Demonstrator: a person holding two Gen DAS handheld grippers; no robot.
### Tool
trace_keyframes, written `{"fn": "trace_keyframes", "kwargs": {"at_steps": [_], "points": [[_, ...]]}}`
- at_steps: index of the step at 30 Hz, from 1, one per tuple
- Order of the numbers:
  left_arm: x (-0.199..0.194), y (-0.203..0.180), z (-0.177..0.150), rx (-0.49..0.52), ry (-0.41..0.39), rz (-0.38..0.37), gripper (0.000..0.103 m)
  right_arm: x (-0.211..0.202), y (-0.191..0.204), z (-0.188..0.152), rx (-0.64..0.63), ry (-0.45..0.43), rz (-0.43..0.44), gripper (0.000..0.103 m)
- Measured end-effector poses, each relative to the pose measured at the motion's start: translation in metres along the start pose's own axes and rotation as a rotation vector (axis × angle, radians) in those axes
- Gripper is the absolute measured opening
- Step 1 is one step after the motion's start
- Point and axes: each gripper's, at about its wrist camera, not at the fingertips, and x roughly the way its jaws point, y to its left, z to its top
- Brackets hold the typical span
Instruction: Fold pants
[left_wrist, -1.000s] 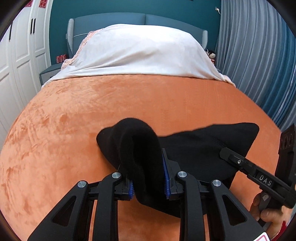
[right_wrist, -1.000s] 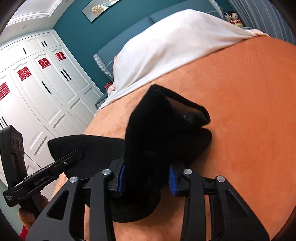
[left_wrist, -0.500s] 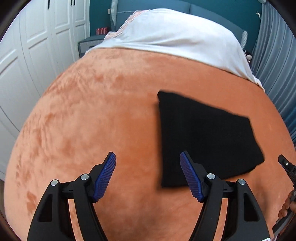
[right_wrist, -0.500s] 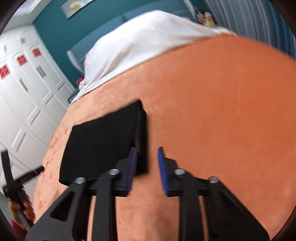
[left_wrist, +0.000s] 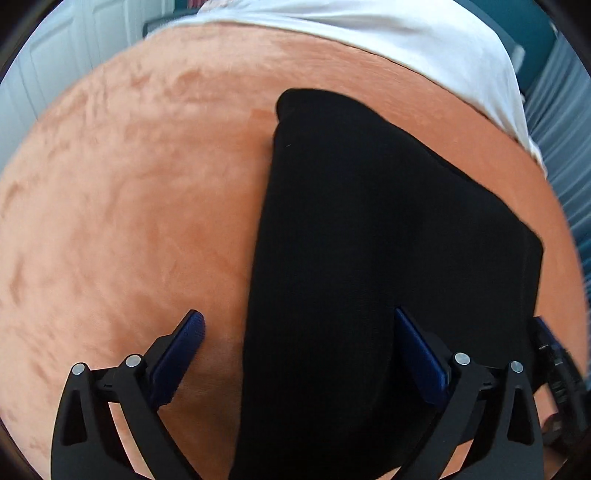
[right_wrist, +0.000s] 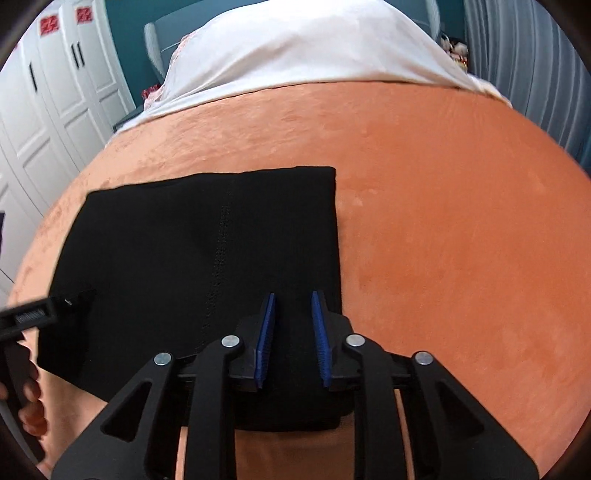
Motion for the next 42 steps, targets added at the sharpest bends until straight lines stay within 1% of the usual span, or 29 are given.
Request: {"fn": "trace_keyframes", "kwargs": {"at_steps": [1,2,3,5,7,8,9,10,11,12,13,15,18,20,23,24,25,27,30,32,34,42], "points": [[-0.003,0.000,0.001,0.004,-0.004,0.005,0.098,0.000,0.004,0.000,-0.019,-0.008,-0.021,0.022],[-0.011,-0.004,0.001,0.024,-0.019,0.033,0.097,-0.001,0.005,0.002,-0.015,0.001,-0.030,0.022],[-0.023,-0.008,-0.001,0.053,-0.040,0.068,0.093,-0.003,0.004,0.006,-0.002,0.006,-0.030,0.023],[-0.051,-0.019,-0.008,0.112,-0.080,0.118,0.092,-0.034,0.000,0.011,0.061,-0.006,-0.011,0.023],[-0.084,-0.032,-0.017,0.165,-0.130,0.147,0.092,-0.077,-0.004,0.008,0.100,-0.049,0.011,0.025],[-0.104,-0.040,-0.024,0.192,-0.154,0.157,0.093,-0.095,-0.004,0.006,0.109,-0.069,0.011,0.038],[-0.121,-0.045,-0.032,0.217,-0.176,0.178,0.094,-0.116,-0.003,0.002,0.118,-0.086,0.010,0.058],[-0.144,-0.053,-0.043,0.252,-0.199,0.206,0.094,-0.131,-0.002,-0.001,0.122,-0.097,0.006,0.065],[-0.162,-0.058,-0.051,0.277,-0.217,0.214,0.094,-0.154,0.000,-0.007,0.118,-0.117,-0.007,0.067],[-0.186,-0.064,-0.064,0.300,-0.240,0.219,0.094,-0.168,0.003,-0.011,0.105,-0.129,-0.013,0.067],[-0.204,-0.069,-0.074,0.311,-0.250,0.218,0.094,-0.188,0.007,-0.018,0.082,-0.142,-0.028,0.067],[-0.235,-0.076,-0.094,0.320,-0.272,0.202,0.094,-0.223,0.012,-0.032,0.084,-0.162,-0.045,0.067],[-0.272,-0.079,-0.129,0.323,-0.298,0.187,0.094,-0.252,0.017,-0.049,0.109,-0.161,-0.028,0.067],[-0.285,-0.084,-0.149,0.329,-0.300,0.185,0.094,-0.274,0.022,-0.066,0.101,-0.168,-0.021,0.067],[-0.301,-0.089,-0.183,0.338,-0.304,0.165,0.094,-0.293,0.029,-0.085,0.079,-0.177,-0.043,0.067],[-0.303,-0.091,-0.190,0.343,-0.307,0.164,0.094,-0.299,0.029,-0.091,0.080,-0.179,-0.054,0.067],[-0.304,-0.094,-0.198,0.352,-0.312,0.169,0.094,-0.302,0.029,-0.095,0.081,-0.174,-0.052,0.067],[-0.302,-0.098,-0.205,0.356,-0.313,0.175,0.095,-0.307,0.027,-0.103,0.083,-0.169,-0.038,0.067],[-0.295,-0.101,-0.211,0.347,-0.309,0.179,0.095,-0.305,0.027,-0.111,0.078,-0.164,-0.042,0.067],[-0.290,-0.099,-0.210,0.335,-0.302,0.197,0.095,-0.305,0.027,-0.116,0.077,-0.163,-0.053,0.067],[-0.286,-0.097,-0.208,0.320,-0.283,0.193,0.095,-0.304,0.027,-0.118,0.082,-0.161,-0.058,0.067],[-0.269,-0.087,-0.197,0.291,-0.251,0.212,0.095,-0.291,0.032,-0.109,0.077,-0.158,-0.052,0.067]]}}
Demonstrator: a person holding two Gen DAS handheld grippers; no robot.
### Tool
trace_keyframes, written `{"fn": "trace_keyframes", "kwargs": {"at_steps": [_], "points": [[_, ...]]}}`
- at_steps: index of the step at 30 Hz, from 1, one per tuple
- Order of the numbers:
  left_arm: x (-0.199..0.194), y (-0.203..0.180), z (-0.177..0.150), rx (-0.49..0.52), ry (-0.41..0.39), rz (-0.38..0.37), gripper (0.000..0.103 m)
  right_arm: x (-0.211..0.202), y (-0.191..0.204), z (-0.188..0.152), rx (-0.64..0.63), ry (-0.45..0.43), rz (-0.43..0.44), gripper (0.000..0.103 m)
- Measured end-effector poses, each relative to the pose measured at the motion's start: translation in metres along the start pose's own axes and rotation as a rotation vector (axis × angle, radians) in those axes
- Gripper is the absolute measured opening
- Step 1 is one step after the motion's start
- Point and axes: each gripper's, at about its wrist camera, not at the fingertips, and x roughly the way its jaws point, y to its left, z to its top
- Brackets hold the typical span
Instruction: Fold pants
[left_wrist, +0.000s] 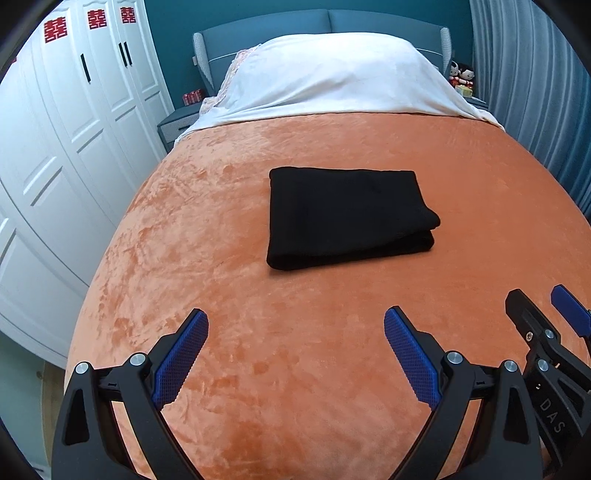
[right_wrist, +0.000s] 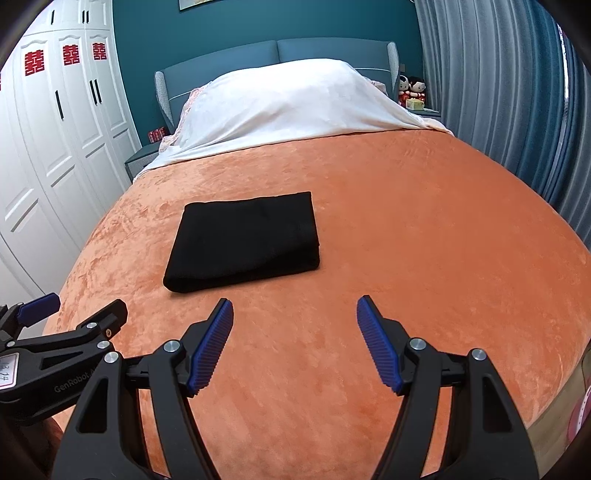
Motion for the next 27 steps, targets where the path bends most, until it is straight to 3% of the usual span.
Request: {"fn": "trace_keyframes", "kwargs": {"at_steps": [6,11,18,22,27], "points": [[0.016,0.008,0.002,-0.002,0.014,0.019,0.095,0.017,0.008,0.001,-0.016,0.019,0.004,0.067],[0.023,0.016,0.004,-0.025,0.029,-0.021,0.095,0.025,0.016,0.002,-0.025,0.028,0.008,0.067],[0.015,0.013,0.007,0.003,-0.034,0.030,0.098,0.027,0.018,0.004,-0.032,0.030,0.009,0.067],[0.011,0.015,0.010,-0.006,-0.057,-0.003,0.098,0.026,0.018,0.004,-0.033,0.031,0.006,0.067],[0.009,0.011,0.012,0.015,-0.089,0.028,0.098,0.026,0.016,0.004,-0.030,0.031,0.004,0.067]]}}
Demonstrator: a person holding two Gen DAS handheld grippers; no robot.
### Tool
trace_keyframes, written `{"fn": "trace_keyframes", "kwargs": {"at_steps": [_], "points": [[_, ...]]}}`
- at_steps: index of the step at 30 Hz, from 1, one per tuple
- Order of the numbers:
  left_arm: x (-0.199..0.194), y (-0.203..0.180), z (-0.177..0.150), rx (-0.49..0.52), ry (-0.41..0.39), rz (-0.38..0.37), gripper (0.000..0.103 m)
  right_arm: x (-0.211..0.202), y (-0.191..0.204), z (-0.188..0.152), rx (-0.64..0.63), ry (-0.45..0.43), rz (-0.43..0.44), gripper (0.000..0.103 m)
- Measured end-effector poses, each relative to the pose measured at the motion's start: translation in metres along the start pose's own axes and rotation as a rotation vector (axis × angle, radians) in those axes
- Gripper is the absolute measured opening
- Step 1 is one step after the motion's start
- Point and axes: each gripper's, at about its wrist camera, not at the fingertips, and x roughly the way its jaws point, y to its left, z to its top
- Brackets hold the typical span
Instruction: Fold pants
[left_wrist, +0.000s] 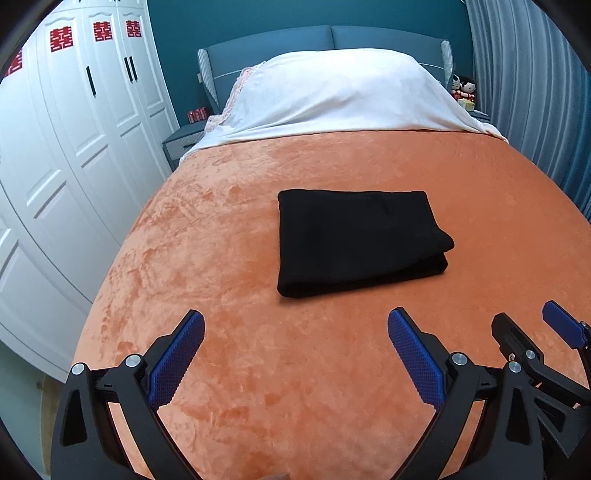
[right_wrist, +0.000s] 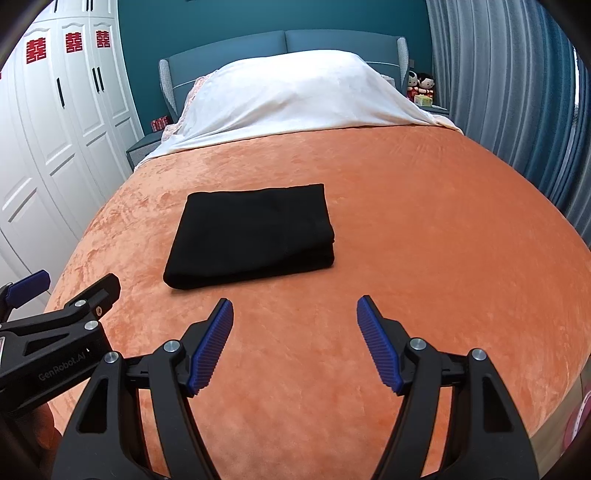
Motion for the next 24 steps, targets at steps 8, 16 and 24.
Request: {"fn": "trace_keyframes", "kwargs": {"at_steps": [8,16,24], "points": [[0.008,0.003,0.002,-0.031,0.021,0.001,0.098,-0.002,-0.002,0.001,0.002,-0.003,-0.003,0.067],[0.015,0.005,-0.003,-0.040,0.048,-0.051,0.098,0.000,-0.006,0.000,0.004,0.005,-0.006,0.067],[0.012,-0.005,-0.006,0.003,0.048,-0.020,0.098,0.002,-0.009,-0.001,0.001,0.015,-0.001,0.067]]}}
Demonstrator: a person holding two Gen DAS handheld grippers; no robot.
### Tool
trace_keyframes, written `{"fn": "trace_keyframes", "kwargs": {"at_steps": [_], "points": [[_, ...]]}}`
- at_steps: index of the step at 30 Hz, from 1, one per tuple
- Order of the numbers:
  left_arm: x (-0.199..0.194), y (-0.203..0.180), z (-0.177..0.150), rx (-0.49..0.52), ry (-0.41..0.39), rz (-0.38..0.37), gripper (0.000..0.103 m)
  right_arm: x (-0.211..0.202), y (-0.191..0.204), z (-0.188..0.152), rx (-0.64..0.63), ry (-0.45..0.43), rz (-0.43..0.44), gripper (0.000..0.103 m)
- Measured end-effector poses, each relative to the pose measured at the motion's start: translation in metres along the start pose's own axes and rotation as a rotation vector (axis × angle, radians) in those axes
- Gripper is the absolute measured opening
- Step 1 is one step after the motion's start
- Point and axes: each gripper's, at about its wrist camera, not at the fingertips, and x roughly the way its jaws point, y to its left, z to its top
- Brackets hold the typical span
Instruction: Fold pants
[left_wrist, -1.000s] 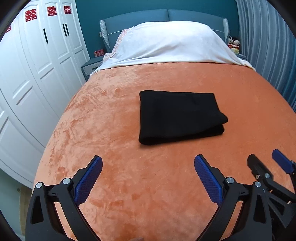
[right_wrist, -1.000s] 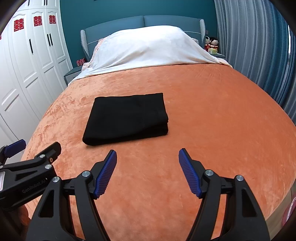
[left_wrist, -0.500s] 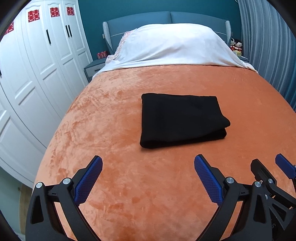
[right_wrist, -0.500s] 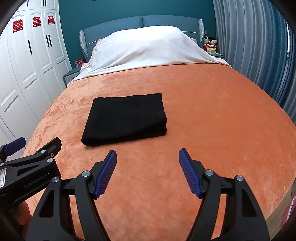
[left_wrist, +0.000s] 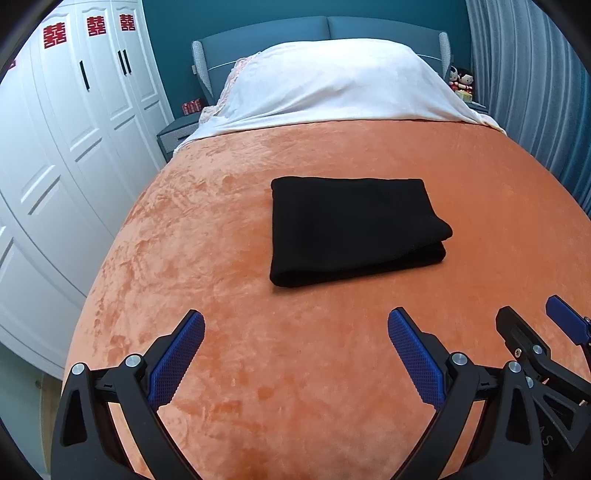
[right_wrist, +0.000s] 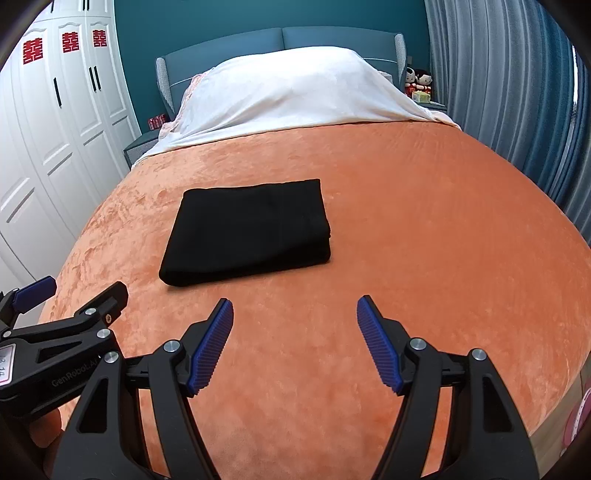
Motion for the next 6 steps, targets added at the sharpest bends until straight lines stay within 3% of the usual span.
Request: {"fn": "trace_keyframes", "kwargs": {"at_steps": [6], "points": [[-0.0041,0.0008,-0.0037,-0.008,0.007,-0.014,0.098,-0.0021,-0.0025,-0.0034,0.006,0.006,-0.005,0.068]]}}
